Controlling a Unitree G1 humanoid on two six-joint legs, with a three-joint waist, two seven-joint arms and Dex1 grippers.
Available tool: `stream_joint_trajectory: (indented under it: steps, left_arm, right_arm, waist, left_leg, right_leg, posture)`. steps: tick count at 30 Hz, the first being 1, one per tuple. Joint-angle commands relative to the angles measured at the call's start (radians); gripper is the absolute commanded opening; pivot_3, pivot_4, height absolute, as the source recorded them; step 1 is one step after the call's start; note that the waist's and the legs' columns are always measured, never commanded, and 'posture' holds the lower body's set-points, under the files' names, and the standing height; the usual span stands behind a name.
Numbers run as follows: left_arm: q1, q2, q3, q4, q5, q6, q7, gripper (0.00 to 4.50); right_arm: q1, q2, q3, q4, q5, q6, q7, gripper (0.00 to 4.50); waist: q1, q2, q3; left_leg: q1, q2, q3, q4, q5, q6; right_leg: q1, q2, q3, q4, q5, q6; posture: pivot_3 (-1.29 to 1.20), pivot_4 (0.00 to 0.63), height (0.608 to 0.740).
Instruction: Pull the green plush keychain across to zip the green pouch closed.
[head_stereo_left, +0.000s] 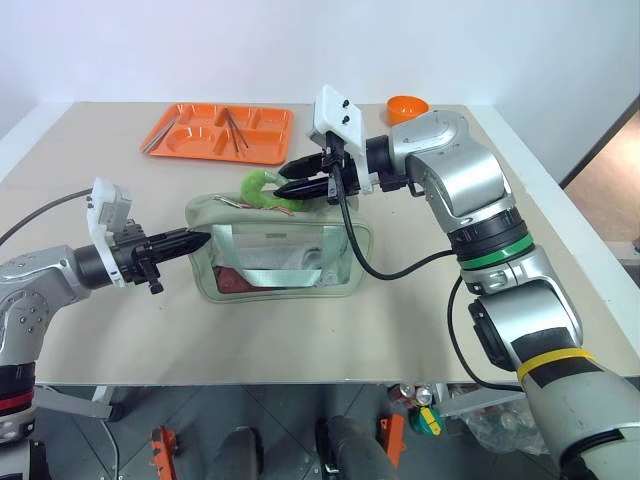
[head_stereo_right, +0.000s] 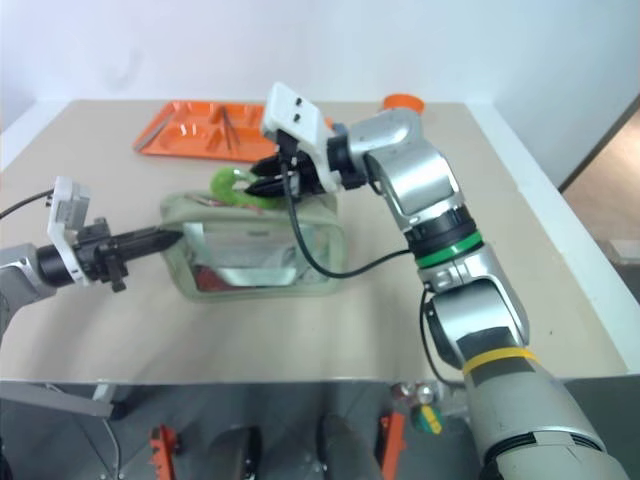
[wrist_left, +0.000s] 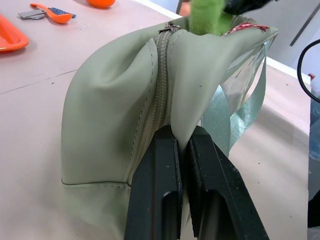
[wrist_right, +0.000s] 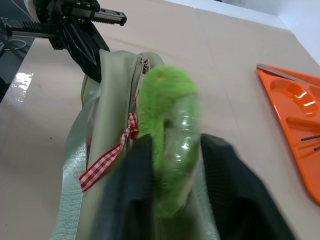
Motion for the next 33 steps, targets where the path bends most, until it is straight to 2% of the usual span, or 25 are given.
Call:
stream_joint_trajectory:
  steps: [1, 9, 23, 27, 31, 33]
  left_arm:
    - [-0.002, 0.001, 0.036, -0.028, -0.014, -0.017, 0.009, 0.0]
    - [-0.01, -0.005, 0.032, -0.017, -0.011, -0.022, 0.012, 0.0]
    - [-0.03, -0.012, 0.012, -0.006, -0.007, -0.018, 0.006, 0.0]
    - [-0.021, -0.013, 0.019, -0.018, -0.012, -0.014, 0.012, 0.0]
    - [0.002, -0.008, 0.04, -0.034, -0.023, -0.007, 0.019, 0.0]
    - [0.012, -0.006, 0.048, -0.041, -0.031, -0.002, 0.023, 0.0]
  right_arm:
    - [-0.02, 0.002, -0.015, 0.003, -0.009, -0.018, 0.007, 0.06]
    - [-0.026, -0.015, -0.021, 0.026, -0.027, -0.026, 0.012, 0.06]
    - [-0.141, -0.201, -0.04, 0.123, -0.094, -0.088, 0.099, 0.06]
    - [-0.11, -0.285, -0.035, 0.085, -0.124, -0.165, 0.15, 0.06]
    - [-0.039, -0.423, -0.037, 0.03, -0.163, -0.31, 0.224, 0.06]
    - [-0.025, -0.468, -0.045, 0.036, -0.188, -0.346, 0.214, 0.06]
  waist:
    - [0.0, 0.0, 0.0]
    - [0.0, 0.0, 0.0]
    - [0.0, 0.0, 0.0]
    - [0.002, 0.0, 0.0]
    - [0.001, 0.0, 0.0]
    - [0.001, 0.0, 0.0]
  left_leg:
    - [0.0, 0.0, 0.0, 0.0, 0.0, 0.0]
    - [0.0, 0.0, 0.0, 0.0, 0.0, 0.0]
    - [0.0, -0.001, 0.0, 0.0, 0.0, 0.0]
    - [0.0, -0.001, 0.0, 0.0, 0.0, 0.0]
    - [0.0, -0.002, 0.001, -0.001, 0.0, 0.0]
    - [0.0, -0.002, 0.001, -0.001, 0.0, 0.0]
  right_leg:
    - [0.0, 0.0, 0.0, 0.0, 0.0, 0.0]
    - [0.0, 0.0, 0.0, 0.0, 0.0, 0.0]
    - [0.0, 0.0, 0.0, 0.0, 0.0, 0.0]
    - [0.0, -0.001, 0.0, 0.0, 0.0, 0.0]
    - [0.0, -0.002, 0.001, -0.001, -0.001, 0.002]
    - [0.0, -0.002, 0.001, -0.001, -0.001, 0.002]
  posture:
    - [0.0, 0.15, 0.74]
    - [0.0, 0.15, 0.74]
    - [0.0, 0.15, 0.74]
    - [0.0, 0.15, 0.74]
    - [0.0, 0.15, 0.74]
    - [0.0, 0.15, 0.74]
